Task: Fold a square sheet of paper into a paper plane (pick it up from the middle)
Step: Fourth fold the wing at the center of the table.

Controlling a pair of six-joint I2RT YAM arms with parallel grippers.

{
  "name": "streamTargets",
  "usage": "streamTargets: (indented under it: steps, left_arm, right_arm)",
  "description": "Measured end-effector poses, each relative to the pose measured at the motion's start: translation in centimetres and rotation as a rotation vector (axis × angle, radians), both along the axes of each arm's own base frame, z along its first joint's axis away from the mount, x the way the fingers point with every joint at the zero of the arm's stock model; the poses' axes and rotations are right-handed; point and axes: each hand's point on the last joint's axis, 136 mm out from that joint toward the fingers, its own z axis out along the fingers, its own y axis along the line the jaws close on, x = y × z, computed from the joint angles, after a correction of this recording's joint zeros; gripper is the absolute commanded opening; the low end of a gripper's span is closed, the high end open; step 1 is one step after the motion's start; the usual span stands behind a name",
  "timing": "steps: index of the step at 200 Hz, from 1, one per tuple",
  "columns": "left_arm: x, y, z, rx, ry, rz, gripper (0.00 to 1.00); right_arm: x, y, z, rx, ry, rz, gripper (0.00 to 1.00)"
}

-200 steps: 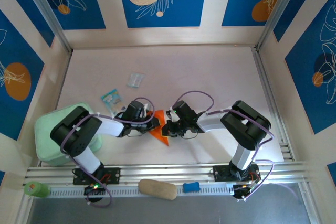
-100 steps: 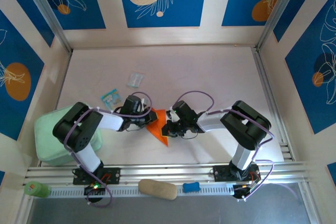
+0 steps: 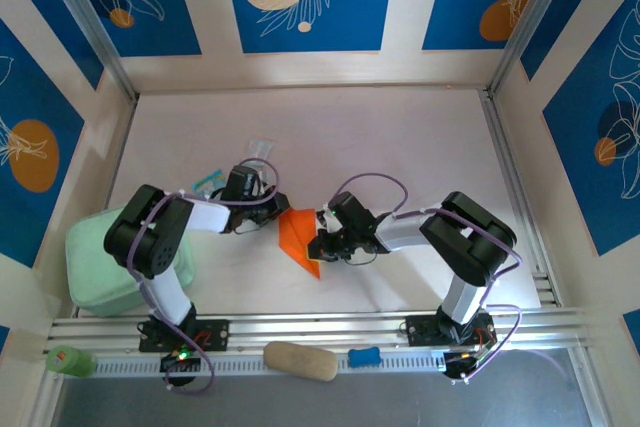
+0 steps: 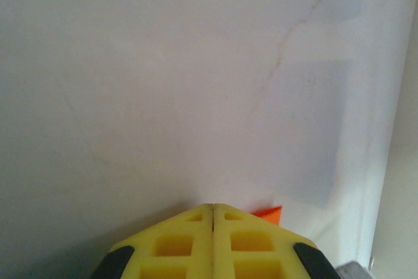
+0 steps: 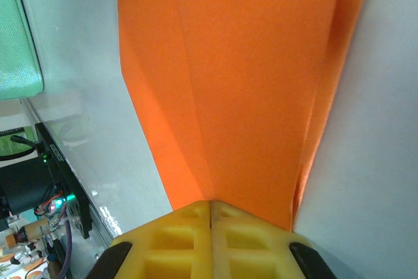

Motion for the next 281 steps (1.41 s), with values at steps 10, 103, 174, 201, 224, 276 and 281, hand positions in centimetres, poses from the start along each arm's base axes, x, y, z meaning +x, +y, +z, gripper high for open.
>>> streamTargets:
  steps: [10, 103, 174, 201, 224, 276, 281]
  left_arm:
    - [0.3, 0.2, -0.2, 0.006, 0.004, 0.004, 0.00]
    - [0.8, 1.3, -0.3, 0.027, 0.017, 0.002, 0.01]
    - [0.3, 0.5, 6.3, -0.024, -0.138, -0.031, 0.03]
    - [-2.1, -1.6, 5.3, -0.046, -0.123, -0.114, 0.03]
    - [-3.7, -2.9, 3.0, -0.057, -0.071, -0.163, 0.03]
    - [-4.7, -4.0, -0.2, -0.092, 0.015, -0.177, 0.01]
    - [-4.7, -4.1, -0.2, -0.096, 0.012, -0.177, 0.01]
  right_arm:
    - [0.0, 0.0, 0.0, 0.000, -0.002, 0.002, 0.00]
    - [-0.1, -0.2, 0.0, -0.006, -0.004, 0.007, 0.00]
    - [0.0, -1.6, 0.0, -0.022, -0.006, 0.039, 0.00]
    - [0.1, -2.1, 0.1, -0.032, -0.006, 0.051, 0.00]
    - [0.1, -2.3, 0.1, -0.039, -0.002, 0.054, 0.00]
    - [0.2, -2.6, 0.3, -0.056, -0.004, 0.044, 0.00]
    - [0.1, -2.6, 0.3, -0.060, -0.005, 0.043, 0.00]
